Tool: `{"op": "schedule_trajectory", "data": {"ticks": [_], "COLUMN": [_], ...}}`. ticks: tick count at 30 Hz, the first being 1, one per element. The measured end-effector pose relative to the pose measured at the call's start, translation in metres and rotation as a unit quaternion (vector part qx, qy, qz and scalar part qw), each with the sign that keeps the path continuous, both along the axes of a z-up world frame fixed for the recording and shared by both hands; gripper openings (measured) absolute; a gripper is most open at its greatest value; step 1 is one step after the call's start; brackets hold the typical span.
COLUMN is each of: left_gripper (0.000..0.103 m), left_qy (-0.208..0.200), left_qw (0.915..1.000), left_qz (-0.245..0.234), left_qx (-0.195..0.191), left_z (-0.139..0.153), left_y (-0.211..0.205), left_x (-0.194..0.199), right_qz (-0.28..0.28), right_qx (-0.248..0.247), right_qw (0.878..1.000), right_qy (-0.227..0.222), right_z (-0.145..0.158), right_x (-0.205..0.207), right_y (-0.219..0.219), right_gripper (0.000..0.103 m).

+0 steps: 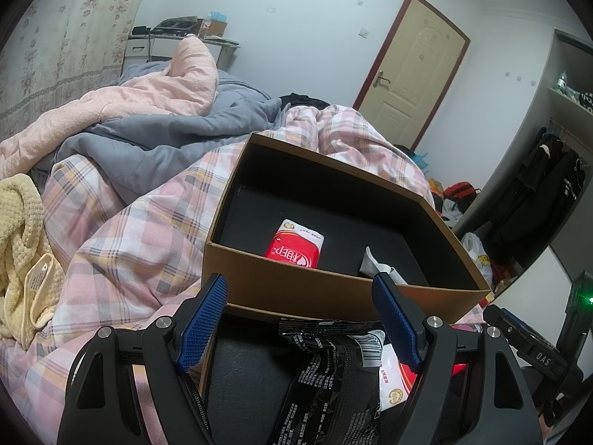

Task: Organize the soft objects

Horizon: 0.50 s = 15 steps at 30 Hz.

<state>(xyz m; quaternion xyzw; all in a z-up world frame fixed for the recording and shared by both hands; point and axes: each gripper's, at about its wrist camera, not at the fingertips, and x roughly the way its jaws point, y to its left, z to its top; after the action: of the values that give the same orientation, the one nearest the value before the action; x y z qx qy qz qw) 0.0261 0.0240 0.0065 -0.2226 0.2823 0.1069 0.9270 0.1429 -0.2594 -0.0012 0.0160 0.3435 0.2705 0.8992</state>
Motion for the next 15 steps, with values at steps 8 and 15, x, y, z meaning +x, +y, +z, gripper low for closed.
{"op": "schedule_trajectory", "data": {"ticks": [8, 15], "left_gripper": [0.078, 0.078], "left_qy": [0.000, 0.000], "left_qw": [1.0000, 1.0000], "left_qz": [0.000, 0.000], "left_qx": [0.000, 0.000], "left_z": [0.0000, 0.0001], "left_y": [-0.0004, 0.0004], "left_x": [-0.0001, 0.0002], "right_qz": [0.000, 0.000], "right_qx": [0.000, 0.001], "right_qw": [1.000, 1.000], "right_qy": [0.001, 0.002], "right_z": [0.0004, 0.0003], "right_x": [0.0007, 0.0003], "right_y": [0.0003, 0.0004], "right_gripper": [0.102, 0.102]}}
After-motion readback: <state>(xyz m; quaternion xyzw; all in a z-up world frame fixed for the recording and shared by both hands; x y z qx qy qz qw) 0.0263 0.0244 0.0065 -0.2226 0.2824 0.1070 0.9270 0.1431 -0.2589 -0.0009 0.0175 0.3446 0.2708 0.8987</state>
